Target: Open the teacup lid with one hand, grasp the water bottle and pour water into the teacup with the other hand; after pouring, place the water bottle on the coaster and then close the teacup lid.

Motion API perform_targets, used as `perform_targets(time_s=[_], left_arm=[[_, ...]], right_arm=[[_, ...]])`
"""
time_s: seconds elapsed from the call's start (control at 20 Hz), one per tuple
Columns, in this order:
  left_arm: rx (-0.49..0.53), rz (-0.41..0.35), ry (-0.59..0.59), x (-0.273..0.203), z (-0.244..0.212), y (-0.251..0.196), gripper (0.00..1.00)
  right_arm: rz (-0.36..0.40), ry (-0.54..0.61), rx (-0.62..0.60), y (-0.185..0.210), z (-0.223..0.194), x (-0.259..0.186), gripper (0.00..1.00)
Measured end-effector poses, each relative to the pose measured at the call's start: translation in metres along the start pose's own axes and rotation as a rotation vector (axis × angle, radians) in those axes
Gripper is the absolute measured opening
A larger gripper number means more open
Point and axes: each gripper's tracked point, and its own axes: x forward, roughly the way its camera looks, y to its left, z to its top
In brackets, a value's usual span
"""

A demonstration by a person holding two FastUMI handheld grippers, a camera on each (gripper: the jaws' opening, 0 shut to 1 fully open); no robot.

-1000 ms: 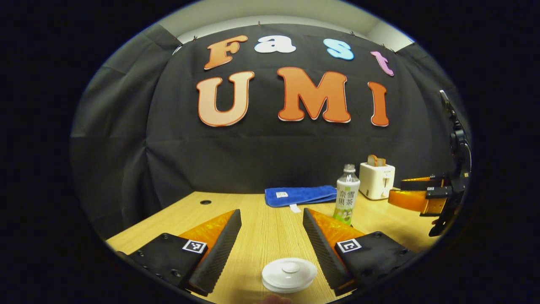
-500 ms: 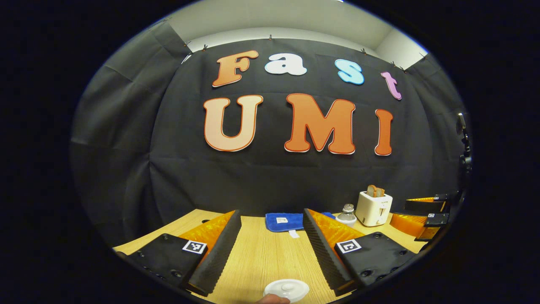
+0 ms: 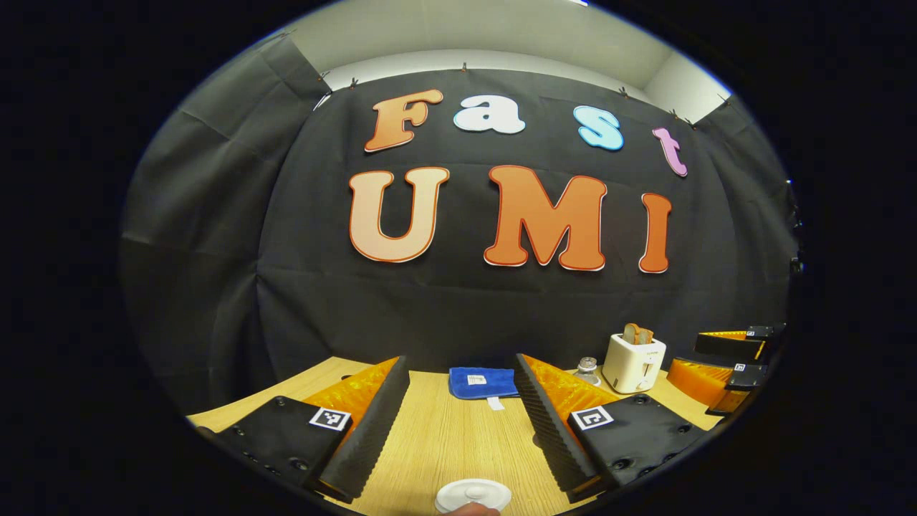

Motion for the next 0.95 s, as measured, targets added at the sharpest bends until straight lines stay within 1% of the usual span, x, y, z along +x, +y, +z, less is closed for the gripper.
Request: perform_targets(time_s=[0.1,0.15,0.2,0.3,0.35,0.4,0.45,0.5,0.55,0.6,0.65,0.7,0.75,0.85,0.95], left_arm=[[-0.003,0.006,0.004,-0.001,0.002,0.001,0.96],[-0.004,0.011,0.003,-0.002,0.003,0.004,0.96],[-0.003,0.014,0.004,-0.003,0.003,0.006,0.94],[0.004,0.019,0.005,-0.004,0.005,0.012,0.96],[0.003,0.017,-0.003,-0.005,0.008,0.012,0.94],[0.006,0.017,-0.012,-0.005,0.011,0.014,0.96],[0.014,0.015,-0.021,-0.007,0.013,0.015,0.94],[0.021,0.008,-0.023,-0.007,0.014,0.015,0.94],[0.011,-0.007,-0.019,-0.008,0.011,0.01,0.96],[-0.009,-0.032,-0.014,-0.008,0.01,0.004,0.94],[-0.028,-0.049,-0.013,-0.007,0.01,0.002,0.94],[-0.037,-0.05,-0.014,-0.005,0.011,0.003,0.99],[-0.039,-0.044,-0.014,-0.002,0.011,0.007,0.94],[-0.022,-0.036,-0.011,0.003,0.013,0.012,0.94],[-0.012,-0.037,-0.021,0.007,0.018,0.014,0.96]], right_arm=[[-0.011,0.013,0.007,-0.003,0.0,-0.004,0.95],[-0.012,0.007,0.01,-0.002,0.005,-0.006,0.95],[-0.015,0.001,0.011,-0.004,0.007,-0.008,0.95],[-0.029,-0.009,0.012,-0.007,0.013,-0.01,0.95],[-0.037,-0.014,0.012,-0.009,0.014,-0.012,1.0],[-0.048,-0.019,0.01,-0.011,0.016,-0.012,0.95],[-0.049,-0.025,0.003,-0.011,0.018,-0.015,0.95],[-0.038,-0.027,-0.01,-0.008,0.019,-0.017,0.95],[-0.039,-0.027,-0.019,-0.009,0.021,-0.019,0.95],[-0.04,-0.032,-0.022,-0.011,0.023,-0.02,0.95],[-0.046,-0.035,-0.024,-0.013,0.027,-0.02,0.95],[-0.054,-0.04,-0.028,-0.015,0.029,-0.019,0.95],[-0.064,-0.044,-0.034,-0.015,0.031,-0.018,0.95],[-0.082,-0.046,-0.049,-0.018,0.033,-0.016,0.95],[-0.094,-0.047,-0.062,-0.018,0.033,-0.011,0.95]])
